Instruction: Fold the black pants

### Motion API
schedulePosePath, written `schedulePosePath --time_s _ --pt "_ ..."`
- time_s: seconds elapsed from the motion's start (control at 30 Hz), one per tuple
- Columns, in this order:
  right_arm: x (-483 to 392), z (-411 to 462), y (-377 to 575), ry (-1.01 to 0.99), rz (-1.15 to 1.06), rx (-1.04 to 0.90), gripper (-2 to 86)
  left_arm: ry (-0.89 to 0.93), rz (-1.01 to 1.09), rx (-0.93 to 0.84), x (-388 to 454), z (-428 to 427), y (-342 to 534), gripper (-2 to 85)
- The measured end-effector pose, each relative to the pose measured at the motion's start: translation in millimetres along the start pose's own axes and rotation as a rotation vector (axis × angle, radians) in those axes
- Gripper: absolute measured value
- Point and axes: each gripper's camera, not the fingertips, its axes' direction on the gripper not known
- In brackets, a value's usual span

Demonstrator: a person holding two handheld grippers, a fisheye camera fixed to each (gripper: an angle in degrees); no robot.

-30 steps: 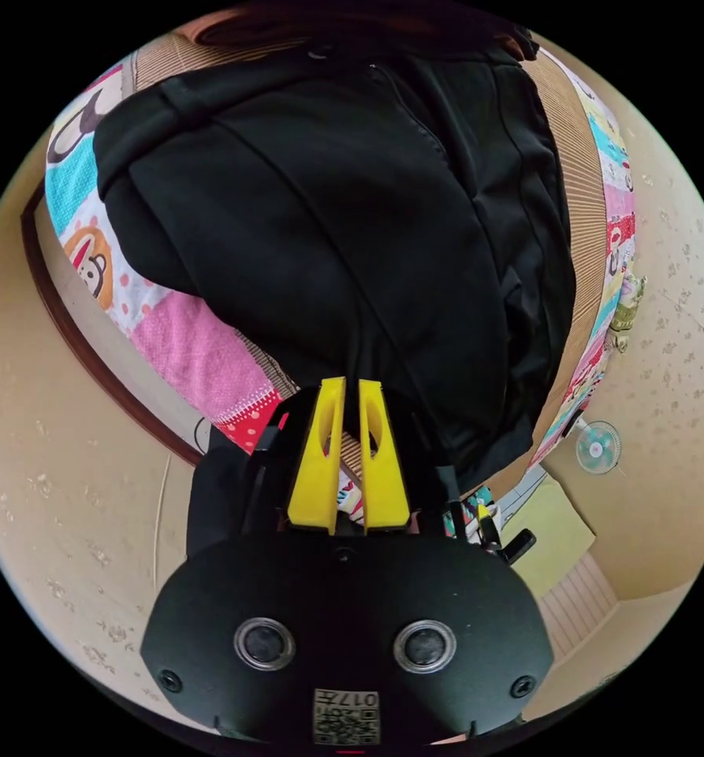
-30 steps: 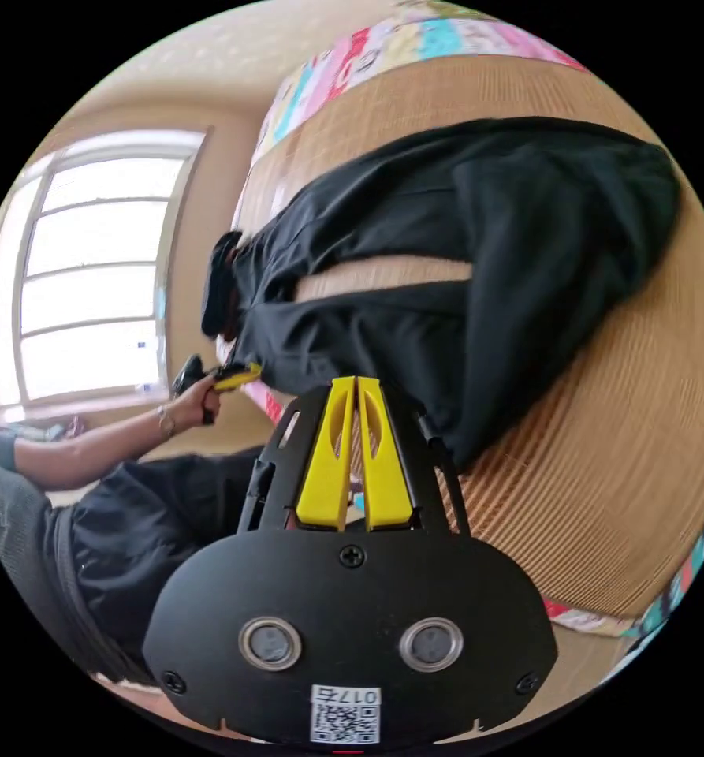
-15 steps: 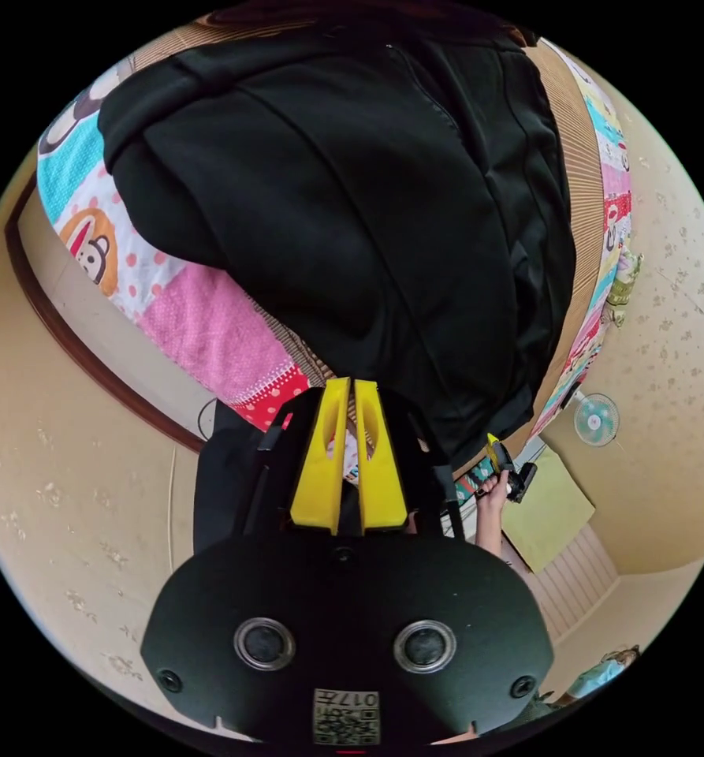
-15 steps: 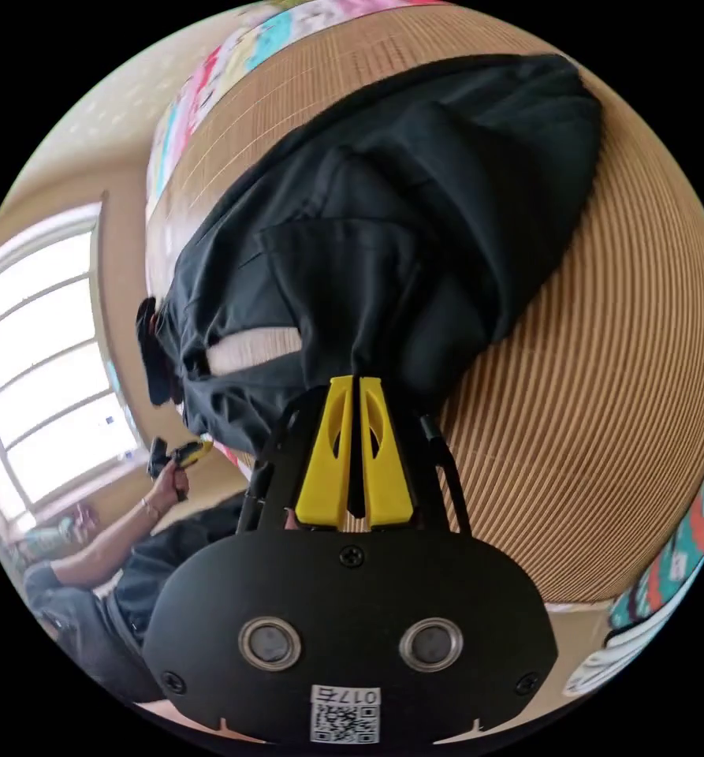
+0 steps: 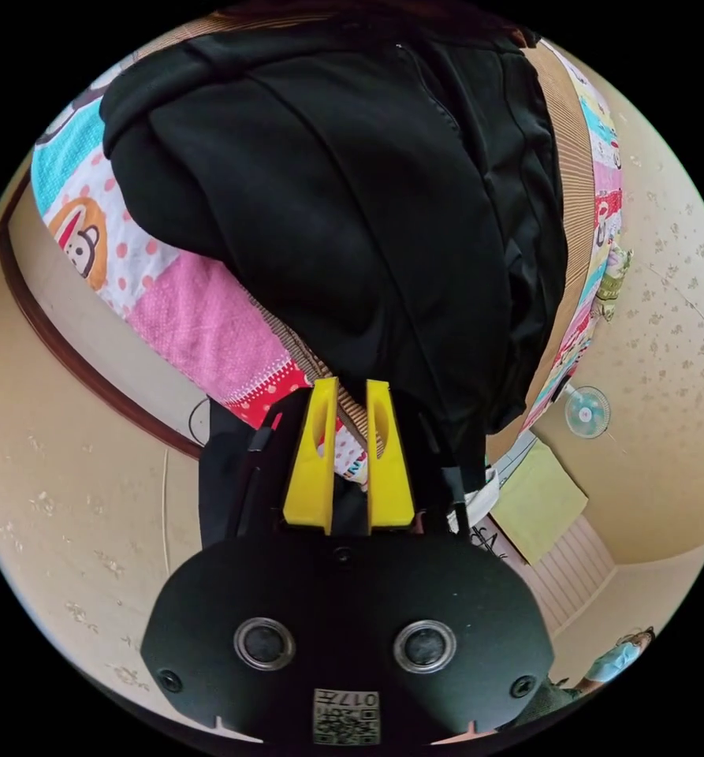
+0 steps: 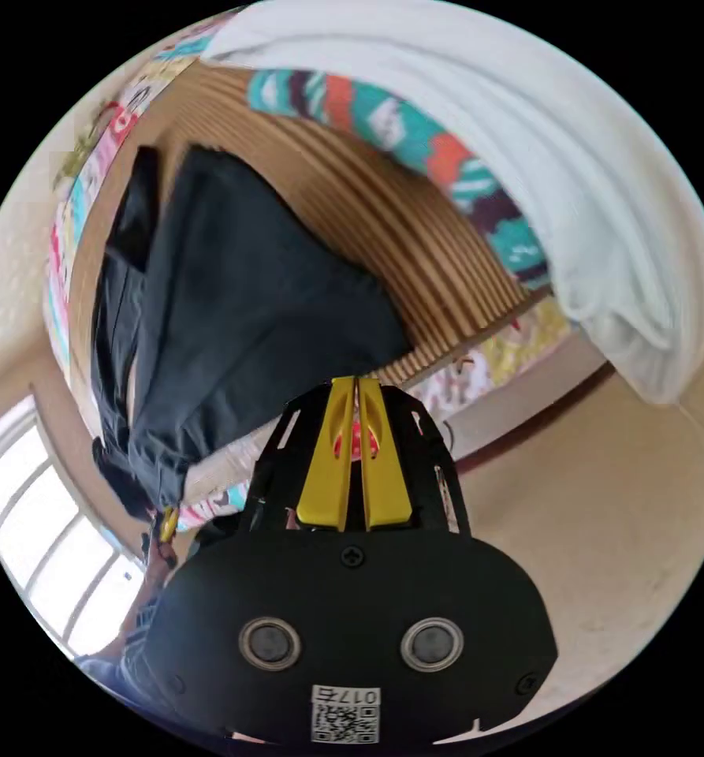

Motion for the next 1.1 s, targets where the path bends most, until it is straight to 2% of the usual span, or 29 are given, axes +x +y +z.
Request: schedulePosePath --time_s 0.1,0.2,0.27,0.4,0.5,0.53,0.57,0.6,0.63,0.7,0.77,0.83,0.87,0.93,1.03,1.1 --pt "-19 -32 7 -0.135 -0.107 0.212 2.5 0.001 0.000 0.000 -1 10 3 6.6" --pt "-94 -39 -26 -0.117 -0.344 0.205 8.3 0.013 0.001 0.001 -4 21 8 6.6" --pt "-171 -31 -58 -0.031 -0.565 0.157 12.9 0.001 -0.002 -0.001 -7 27 10 6.6" --pt "-260 -9 -104 0.174 -0.747 0.107 13.3 0.010 -0.020 0.018 -18 37 17 6.6" --pt "-302 32 -137 0.389 -0.828 -0.134 7.6 0.026 -0.029 0.036 -27 41 19 7.1" --pt "-309 37 -139 0.528 -0.844 -0.115 5.5 0.032 -0.030 0.039 -32 43 19 7.4" --pt "-310 33 -140 0.541 -0.864 -0.097 4.9 0.033 -0.031 0.040 -34 44 19 7.5" --pt "-308 28 -141 0.522 -0.857 -0.085 4.7 0.034 -0.036 0.041 -39 46 17 7.6" --pt "-297 12 -143 0.420 -0.828 -0.057 4.3 0.035 -0.042 0.042 -44 48 15 7.8" --pt "-259 -22 -148 0.123 -0.733 0.017 4.0 0.044 -0.047 0.044 -52 50 9 7.9" --pt "-173 -52 -154 -0.334 -0.477 0.120 3.8 0.062 -0.045 0.055 -59 52 3 8.1" --pt "-100 -47 -148 -0.617 -0.250 0.169 3.7 0.099 -0.030 0.083 -67 54 -7 8.5" --pt "-59 -32 -139 -0.697 -0.115 0.147 3.6 0.108 -0.028 0.089 -68 55 -10 8.6" --pt "-16 -8 -121 -0.627 0.005 0.042 4.0 0.142 -0.024 0.103 -75 58 -24 9.2" --pt "5 9 -76 -0.396 -0.093 -0.045 5.5 0.172 -0.020 0.135 -80 59 -45 10.0" --pt "13 18 -39 -0.401 -0.143 -0.064 6.3 0.194 -0.021 0.182 -84 55 -57 10.6"
